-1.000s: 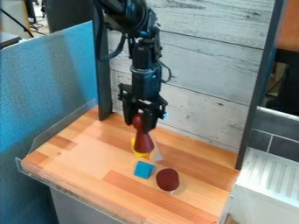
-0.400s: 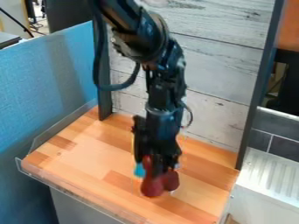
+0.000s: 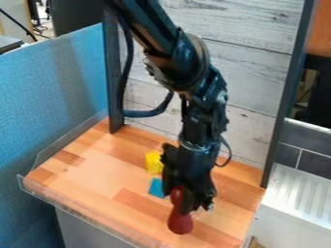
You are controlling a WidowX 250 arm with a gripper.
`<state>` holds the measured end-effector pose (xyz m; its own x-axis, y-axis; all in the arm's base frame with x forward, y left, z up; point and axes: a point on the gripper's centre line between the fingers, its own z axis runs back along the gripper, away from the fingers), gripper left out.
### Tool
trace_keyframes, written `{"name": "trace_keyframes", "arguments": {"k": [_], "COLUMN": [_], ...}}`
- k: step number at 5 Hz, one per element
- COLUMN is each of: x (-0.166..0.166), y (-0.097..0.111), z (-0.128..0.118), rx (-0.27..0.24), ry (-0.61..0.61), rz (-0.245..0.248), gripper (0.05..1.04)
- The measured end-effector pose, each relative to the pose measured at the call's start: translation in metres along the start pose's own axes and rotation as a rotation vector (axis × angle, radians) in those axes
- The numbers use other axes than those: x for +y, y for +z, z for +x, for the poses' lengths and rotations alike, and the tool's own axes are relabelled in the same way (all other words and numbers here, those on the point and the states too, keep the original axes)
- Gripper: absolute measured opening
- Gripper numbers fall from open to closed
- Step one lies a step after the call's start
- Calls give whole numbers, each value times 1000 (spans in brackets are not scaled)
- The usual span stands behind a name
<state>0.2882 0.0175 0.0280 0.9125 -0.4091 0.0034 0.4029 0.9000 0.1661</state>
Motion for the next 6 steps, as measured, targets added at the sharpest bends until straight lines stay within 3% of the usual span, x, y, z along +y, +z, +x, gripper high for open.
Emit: {"name": "trace_keyframes", "arguments": {"k": [2, 3, 4, 5, 6], "x": [-15, -20, -17, -11, 7], "y": [-19, -25, -30, -29, 4], "z": [7, 11, 11, 9, 5], "rx": [22, 30, 21, 6, -75], "ry": [-13, -20, -18, -20, -7], "rz": [4, -27, -59, -89, -130], "gripper": [594, 594, 664, 948, 1004]}}
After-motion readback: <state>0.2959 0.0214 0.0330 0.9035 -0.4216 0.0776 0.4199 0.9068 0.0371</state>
